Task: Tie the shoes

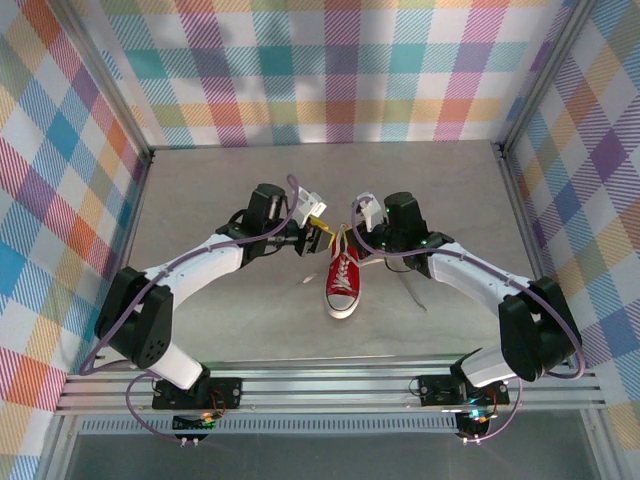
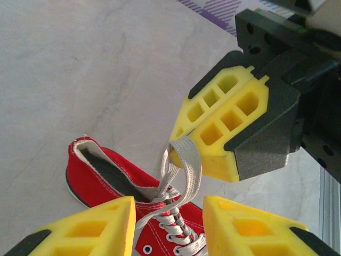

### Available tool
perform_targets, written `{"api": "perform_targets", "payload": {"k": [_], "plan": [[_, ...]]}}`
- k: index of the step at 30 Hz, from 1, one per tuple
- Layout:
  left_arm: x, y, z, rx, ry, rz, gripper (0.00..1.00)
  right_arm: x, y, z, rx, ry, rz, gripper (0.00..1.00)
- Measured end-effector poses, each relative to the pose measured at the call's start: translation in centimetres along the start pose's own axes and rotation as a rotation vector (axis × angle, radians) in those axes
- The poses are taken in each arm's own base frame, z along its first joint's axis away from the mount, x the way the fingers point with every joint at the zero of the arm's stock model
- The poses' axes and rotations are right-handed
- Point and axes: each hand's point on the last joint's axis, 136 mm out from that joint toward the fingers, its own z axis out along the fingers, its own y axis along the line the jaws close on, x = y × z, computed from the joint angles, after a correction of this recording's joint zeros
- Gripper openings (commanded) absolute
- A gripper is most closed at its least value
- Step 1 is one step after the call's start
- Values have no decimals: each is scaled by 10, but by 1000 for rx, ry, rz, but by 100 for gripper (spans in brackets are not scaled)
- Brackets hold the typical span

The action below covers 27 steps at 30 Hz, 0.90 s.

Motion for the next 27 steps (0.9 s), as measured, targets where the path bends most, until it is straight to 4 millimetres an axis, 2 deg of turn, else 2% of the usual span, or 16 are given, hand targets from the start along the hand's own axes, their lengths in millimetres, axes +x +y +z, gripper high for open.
{"api": "perform_targets", "payload": {"k": [5,11,13,17,19,24,27], "plan": [[12,-3,14,22,34,4,40,0,0,0,0,1,0,0],[17,-9,19,41,48,16,40,0,0,0,0,1,0,0],[17,-9,21,44,50,17,34,0,0,0,-2,2,1,0],[17,-7,28,45,58,15,9,1,1,0,-7,4,8,0],[16,-6,28,39,59,11,1,1,1,0,-8,5,9,1],[14,-3,28,19,55,10,0,5,2,0,-14,19,15,9],[13,-1,27,1,52,13,0,7,2,-1,-11,28,24,20]]}}
